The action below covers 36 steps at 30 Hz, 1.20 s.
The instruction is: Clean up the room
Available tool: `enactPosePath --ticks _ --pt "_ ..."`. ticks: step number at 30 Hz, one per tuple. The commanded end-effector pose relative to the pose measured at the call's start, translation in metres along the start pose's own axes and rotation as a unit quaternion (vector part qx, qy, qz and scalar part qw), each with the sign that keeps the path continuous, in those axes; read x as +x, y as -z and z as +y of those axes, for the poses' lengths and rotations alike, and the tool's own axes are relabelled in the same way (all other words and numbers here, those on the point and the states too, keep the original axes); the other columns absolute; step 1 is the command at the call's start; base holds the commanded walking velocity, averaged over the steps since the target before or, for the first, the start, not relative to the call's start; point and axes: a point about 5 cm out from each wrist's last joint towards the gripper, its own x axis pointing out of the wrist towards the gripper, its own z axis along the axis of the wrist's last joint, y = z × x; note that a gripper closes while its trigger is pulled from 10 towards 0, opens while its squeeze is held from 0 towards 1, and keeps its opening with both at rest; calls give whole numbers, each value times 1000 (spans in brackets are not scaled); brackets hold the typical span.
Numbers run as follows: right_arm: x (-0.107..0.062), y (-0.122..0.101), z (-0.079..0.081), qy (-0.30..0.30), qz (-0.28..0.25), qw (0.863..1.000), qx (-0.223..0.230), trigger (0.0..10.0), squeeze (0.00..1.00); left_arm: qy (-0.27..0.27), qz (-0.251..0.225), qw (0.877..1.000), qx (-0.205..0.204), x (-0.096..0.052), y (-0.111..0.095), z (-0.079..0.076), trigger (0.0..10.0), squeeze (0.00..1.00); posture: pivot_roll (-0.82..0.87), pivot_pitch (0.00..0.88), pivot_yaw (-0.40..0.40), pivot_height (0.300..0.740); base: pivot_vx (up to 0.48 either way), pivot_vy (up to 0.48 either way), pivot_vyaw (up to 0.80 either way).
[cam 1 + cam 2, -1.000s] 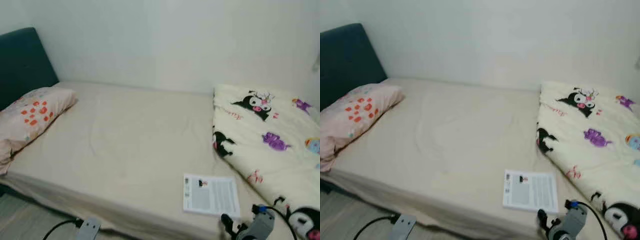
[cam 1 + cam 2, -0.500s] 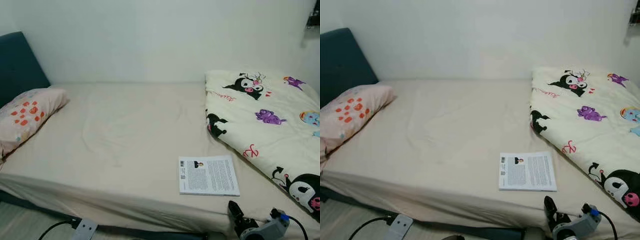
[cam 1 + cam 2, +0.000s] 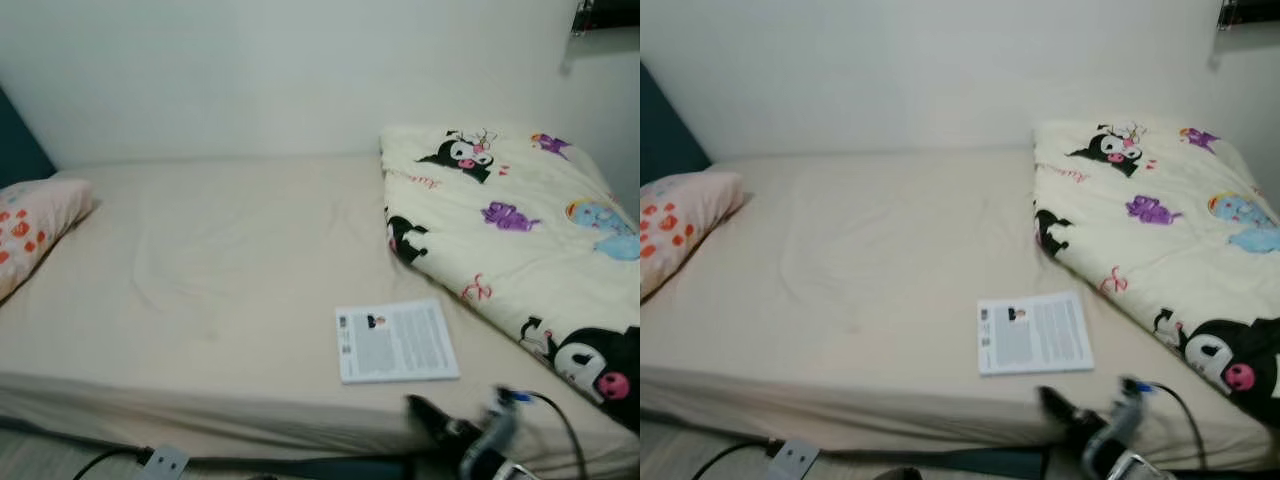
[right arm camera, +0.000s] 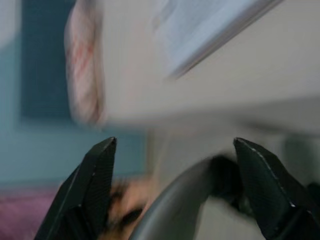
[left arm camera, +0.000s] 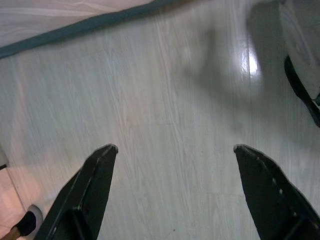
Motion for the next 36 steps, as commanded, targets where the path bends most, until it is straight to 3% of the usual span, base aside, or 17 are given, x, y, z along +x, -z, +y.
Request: enactPosePath --ticks 1,5,7,8,10,11,13,14,15,23,26,27,28,36 --pt "-1 -9 15 -32 11 999 -21 10000 0 -1 15 1000 4 -2 10 4 10000 0 -4 80 146 591 0 0 0" --pt "-6 -20 23 -29 14 998 -60 10000 0 2 12 1000 5 -1 8 3 10000 0 -1 86 145 591 0 0 0" --pt "-8 -46 27 -32 -83 993 -74 10000 0 2 10 1000 5 -1 8 4 10000 0 3 99 148 591 0 0 0" --pt "-8 -46 27 -32 -83 993 -74 10000 0 2 10 1000 5 -1 8 4 10000 0 3 99 148 591 0 0 0" --pt "-8 -58 15 9 -143 989 -37 10000 0 2 10 1000 6 -2 8 4 10000 0 6 102 149 591 0 0 0" --pt "-8 -58 15 9 -143 989 -37 10000 0 2 10 1000 6 -2 8 4 10000 0 6 102 149 591 0 0 0" --pt "-8 -42 -10 97 -120 988 22 10000 0 2 11 1000 8 -2 10 6 10000 0 19 113 157 591 0 0 0" --pt "-10 -23 -23 145 -90 984 49 10000 0 3 12 1000 13 -3 13 8 10000 0 27 121 160 591 0 0 0" --pt "-12 -19 -26 151 -98 981 65 10000 0 3 14 1000 16 -4 14 9 10000 0 34 125 163 591 0 0 0" --pt "-17 -23 -25 139 -158 973 96 10000 0 1 19 1000 21 -6 21 15 10000 0 44 146 181 591 0 0 0" --pt "-21 -39 -24 125 -227 961 101 10000 0 0 23 999 27 -7 26 19 10000 0 51 167 193 591 0 0 0" --pt "-21 -39 -24 125 -227 961 101 10000 0 0 23 999 27 -7 26 19 10000 0 51 167 193 591 0 0 0" --pt "-25 -52 -21 96 -281 948 114 10000 0 1 22 999 28 -8 28 20 10000 0 57 179 201 591 0 0 0" --pt "-32 -69 -24 75 -347 925 137 10000 0 8 15 999 33 -10 31 23 10000 0 122 228 234 591 0 0 0"
